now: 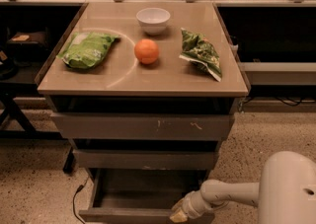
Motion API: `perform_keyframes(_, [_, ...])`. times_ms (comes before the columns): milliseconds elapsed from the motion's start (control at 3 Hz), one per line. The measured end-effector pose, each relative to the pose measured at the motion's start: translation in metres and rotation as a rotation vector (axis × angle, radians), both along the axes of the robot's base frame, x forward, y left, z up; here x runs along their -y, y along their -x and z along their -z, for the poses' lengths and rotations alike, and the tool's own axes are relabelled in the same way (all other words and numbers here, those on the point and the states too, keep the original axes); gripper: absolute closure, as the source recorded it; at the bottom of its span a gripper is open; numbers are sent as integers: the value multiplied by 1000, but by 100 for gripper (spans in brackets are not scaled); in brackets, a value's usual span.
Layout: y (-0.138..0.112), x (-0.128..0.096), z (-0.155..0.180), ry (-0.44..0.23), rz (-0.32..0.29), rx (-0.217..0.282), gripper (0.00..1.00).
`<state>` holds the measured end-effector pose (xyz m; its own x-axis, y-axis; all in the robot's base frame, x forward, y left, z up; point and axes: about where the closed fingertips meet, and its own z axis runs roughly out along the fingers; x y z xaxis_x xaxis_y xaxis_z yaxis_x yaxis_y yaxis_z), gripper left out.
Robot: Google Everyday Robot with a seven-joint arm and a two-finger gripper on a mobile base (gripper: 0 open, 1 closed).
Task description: Open bottom drawer
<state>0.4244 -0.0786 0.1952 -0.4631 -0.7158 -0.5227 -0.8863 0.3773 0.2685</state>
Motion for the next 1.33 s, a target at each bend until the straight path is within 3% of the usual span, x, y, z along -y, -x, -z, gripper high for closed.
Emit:
perform_keyframes(333, [19,2,-1,5,0,-28,100])
perform_keyframes(1333, [42,2,-4,6,11,-57,100])
